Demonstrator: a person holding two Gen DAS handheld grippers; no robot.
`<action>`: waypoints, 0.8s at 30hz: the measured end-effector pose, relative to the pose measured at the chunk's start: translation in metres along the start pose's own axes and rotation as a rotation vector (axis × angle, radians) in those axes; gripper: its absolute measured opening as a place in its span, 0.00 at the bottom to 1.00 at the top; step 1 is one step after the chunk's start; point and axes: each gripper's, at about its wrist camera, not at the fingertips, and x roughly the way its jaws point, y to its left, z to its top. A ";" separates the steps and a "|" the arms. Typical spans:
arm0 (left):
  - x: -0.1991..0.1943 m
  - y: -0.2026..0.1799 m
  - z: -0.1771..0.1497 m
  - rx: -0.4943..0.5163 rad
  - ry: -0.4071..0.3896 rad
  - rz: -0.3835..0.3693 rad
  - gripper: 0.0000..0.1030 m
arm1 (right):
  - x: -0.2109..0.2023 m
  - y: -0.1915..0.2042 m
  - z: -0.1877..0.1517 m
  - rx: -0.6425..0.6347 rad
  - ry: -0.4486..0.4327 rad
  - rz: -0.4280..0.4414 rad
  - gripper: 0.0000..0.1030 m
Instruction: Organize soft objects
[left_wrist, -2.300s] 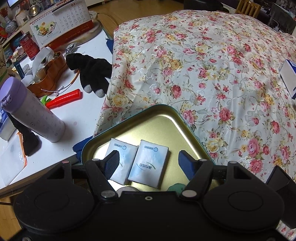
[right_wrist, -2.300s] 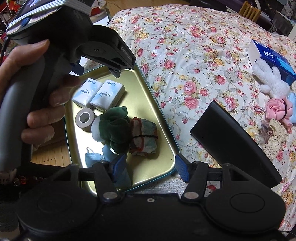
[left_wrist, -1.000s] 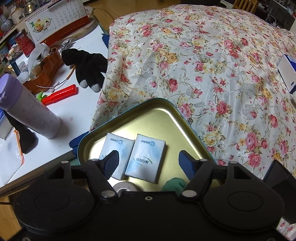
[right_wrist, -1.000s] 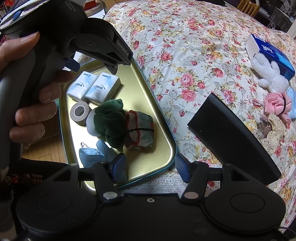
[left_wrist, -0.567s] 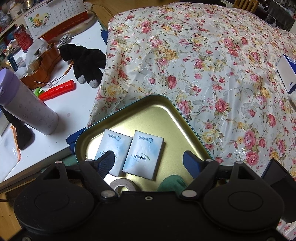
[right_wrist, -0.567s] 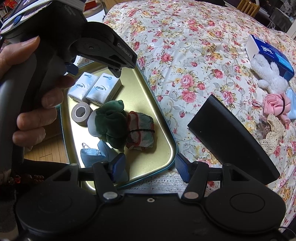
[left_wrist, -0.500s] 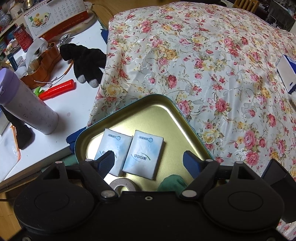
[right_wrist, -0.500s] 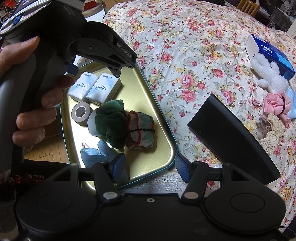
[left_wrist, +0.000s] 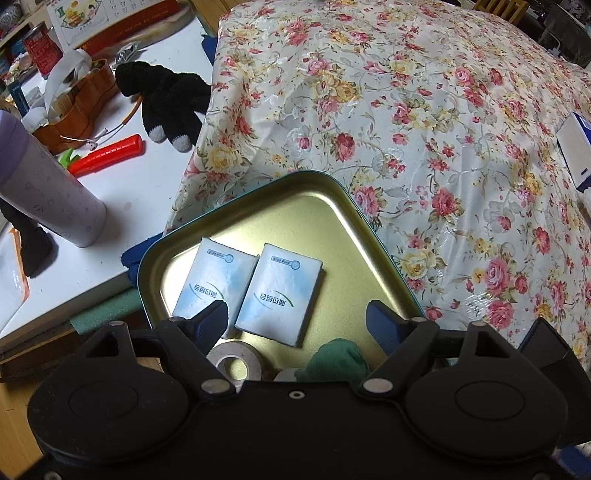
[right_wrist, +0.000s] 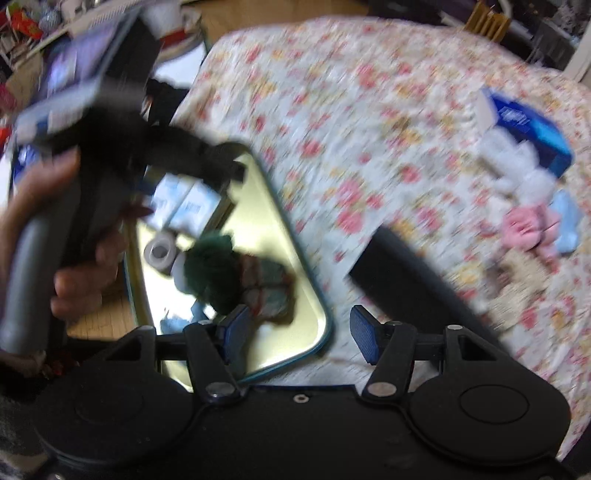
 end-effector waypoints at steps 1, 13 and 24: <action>0.001 0.000 0.000 -0.003 0.004 -0.001 0.77 | -0.007 -0.008 0.004 0.009 -0.021 -0.008 0.59; 0.007 -0.022 -0.004 0.066 0.000 0.020 0.77 | -0.014 -0.171 0.020 0.263 -0.080 -0.245 0.63; 0.008 -0.046 -0.007 0.140 -0.054 0.090 0.77 | 0.037 -0.202 0.006 0.256 0.000 -0.233 0.74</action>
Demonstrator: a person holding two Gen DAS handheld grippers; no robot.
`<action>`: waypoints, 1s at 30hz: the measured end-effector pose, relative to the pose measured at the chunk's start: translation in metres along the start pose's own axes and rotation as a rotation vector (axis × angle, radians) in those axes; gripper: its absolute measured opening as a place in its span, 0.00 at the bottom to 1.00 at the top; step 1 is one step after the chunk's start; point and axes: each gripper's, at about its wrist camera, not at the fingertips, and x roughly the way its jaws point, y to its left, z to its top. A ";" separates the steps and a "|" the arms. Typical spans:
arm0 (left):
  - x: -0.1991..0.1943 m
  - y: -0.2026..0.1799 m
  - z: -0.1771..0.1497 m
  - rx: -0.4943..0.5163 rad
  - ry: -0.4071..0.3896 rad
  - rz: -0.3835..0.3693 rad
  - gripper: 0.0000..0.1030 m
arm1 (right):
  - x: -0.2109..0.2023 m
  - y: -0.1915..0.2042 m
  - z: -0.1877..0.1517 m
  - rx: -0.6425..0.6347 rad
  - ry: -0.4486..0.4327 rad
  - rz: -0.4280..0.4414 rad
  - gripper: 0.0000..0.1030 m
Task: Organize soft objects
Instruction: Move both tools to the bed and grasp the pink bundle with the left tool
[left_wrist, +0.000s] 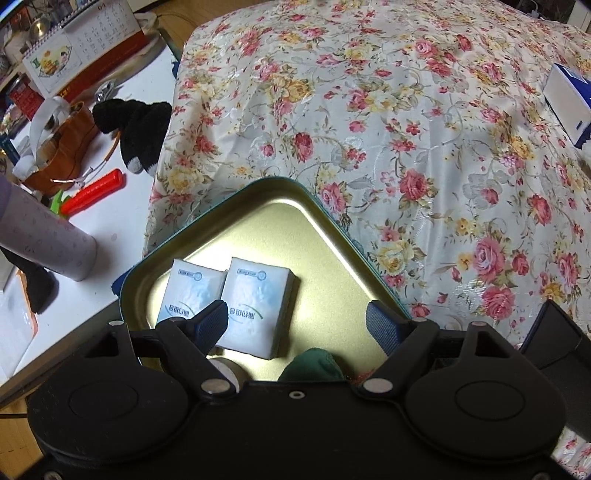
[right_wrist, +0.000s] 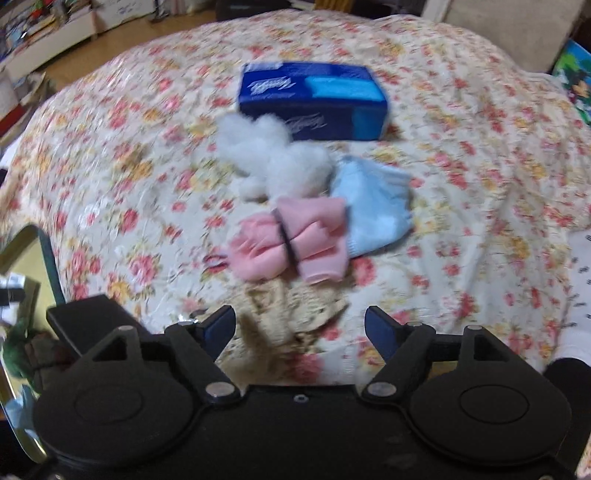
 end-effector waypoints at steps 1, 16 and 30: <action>-0.001 -0.001 0.000 0.002 -0.008 0.005 0.77 | 0.005 0.005 -0.001 -0.011 0.005 0.001 0.75; -0.053 -0.043 0.009 0.088 -0.079 -0.033 0.77 | 0.020 -0.051 0.002 0.066 0.003 -0.002 0.76; -0.113 -0.197 0.017 0.358 -0.087 -0.177 0.77 | 0.015 -0.123 -0.017 0.257 -0.077 -0.050 0.73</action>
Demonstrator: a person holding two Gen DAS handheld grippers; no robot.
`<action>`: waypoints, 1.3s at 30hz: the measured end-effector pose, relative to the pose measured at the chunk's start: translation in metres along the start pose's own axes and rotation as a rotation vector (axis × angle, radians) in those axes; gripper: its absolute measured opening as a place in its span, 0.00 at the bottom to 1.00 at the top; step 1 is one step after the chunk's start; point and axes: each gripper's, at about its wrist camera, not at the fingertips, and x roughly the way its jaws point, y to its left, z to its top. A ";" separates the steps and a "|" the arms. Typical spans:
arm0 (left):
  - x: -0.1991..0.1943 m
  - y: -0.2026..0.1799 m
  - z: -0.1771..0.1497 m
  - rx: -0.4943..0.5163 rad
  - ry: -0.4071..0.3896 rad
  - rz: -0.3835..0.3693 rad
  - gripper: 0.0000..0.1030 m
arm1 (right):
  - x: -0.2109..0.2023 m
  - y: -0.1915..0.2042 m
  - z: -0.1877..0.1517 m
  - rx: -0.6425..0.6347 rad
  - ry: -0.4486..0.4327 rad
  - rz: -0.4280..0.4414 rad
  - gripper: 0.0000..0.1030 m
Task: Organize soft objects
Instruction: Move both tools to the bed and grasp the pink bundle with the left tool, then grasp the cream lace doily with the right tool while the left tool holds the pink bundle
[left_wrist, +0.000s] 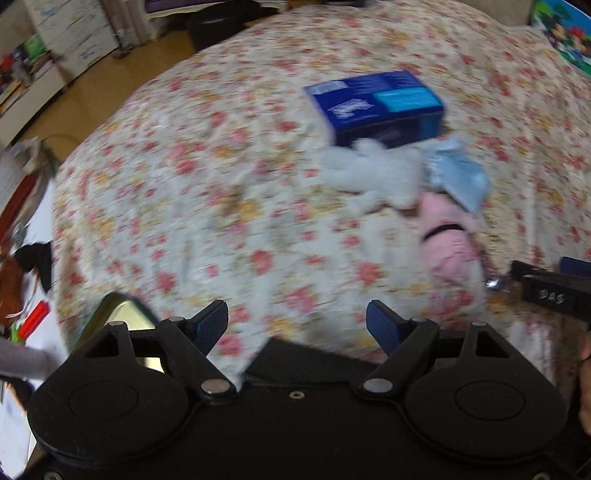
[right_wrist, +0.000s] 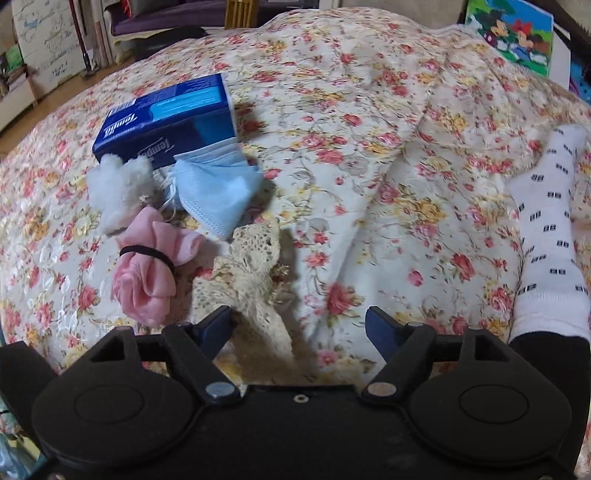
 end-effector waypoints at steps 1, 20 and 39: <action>0.003 -0.013 0.006 0.020 0.009 -0.018 0.77 | -0.001 -0.005 0.000 0.010 -0.001 0.011 0.73; 0.091 -0.096 0.060 -0.018 0.142 -0.116 0.75 | -0.025 -0.053 -0.001 0.142 -0.072 0.058 0.73; 0.046 -0.042 0.046 -0.086 0.090 -0.070 0.34 | -0.009 -0.004 -0.001 0.011 -0.068 0.102 0.90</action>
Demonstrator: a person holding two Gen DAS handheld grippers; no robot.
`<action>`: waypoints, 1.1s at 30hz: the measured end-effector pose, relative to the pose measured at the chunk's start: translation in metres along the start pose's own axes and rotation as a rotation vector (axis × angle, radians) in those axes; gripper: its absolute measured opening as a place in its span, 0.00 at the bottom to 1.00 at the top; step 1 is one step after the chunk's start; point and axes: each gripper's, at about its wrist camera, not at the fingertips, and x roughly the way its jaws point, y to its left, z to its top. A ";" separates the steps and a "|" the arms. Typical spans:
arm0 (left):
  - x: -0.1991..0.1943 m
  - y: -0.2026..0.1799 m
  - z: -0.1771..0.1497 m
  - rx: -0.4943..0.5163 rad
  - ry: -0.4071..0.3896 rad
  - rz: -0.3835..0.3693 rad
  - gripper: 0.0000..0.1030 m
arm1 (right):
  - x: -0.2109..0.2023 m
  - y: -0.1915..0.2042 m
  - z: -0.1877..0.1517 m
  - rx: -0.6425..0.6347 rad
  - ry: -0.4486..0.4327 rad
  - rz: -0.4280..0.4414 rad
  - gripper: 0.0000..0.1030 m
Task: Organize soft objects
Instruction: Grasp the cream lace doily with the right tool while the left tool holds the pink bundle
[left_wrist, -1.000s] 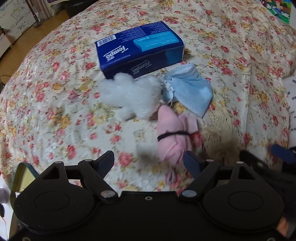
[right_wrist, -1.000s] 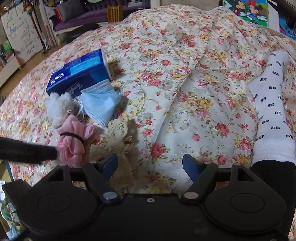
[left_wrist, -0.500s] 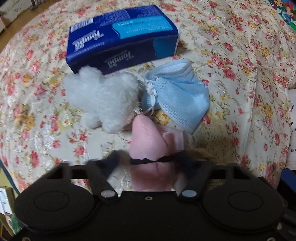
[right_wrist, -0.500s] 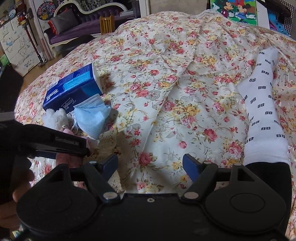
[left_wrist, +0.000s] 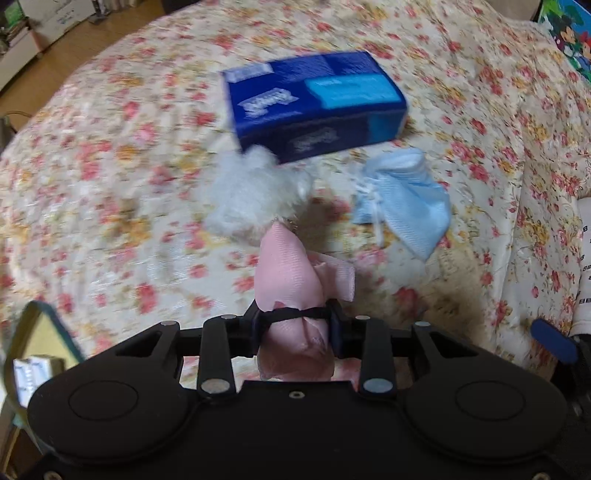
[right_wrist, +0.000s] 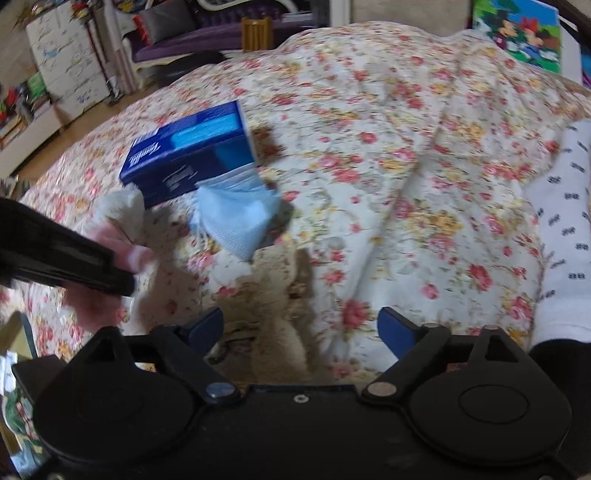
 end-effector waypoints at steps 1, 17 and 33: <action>-0.005 0.006 -0.003 -0.004 -0.006 0.010 0.34 | 0.003 0.004 0.000 -0.010 0.004 -0.008 0.90; -0.030 0.147 -0.099 -0.190 -0.025 0.178 0.35 | 0.040 0.037 -0.013 -0.084 0.050 -0.111 0.89; -0.021 0.238 -0.143 -0.400 -0.023 0.202 0.34 | 0.030 0.046 -0.022 -0.141 -0.030 -0.125 0.56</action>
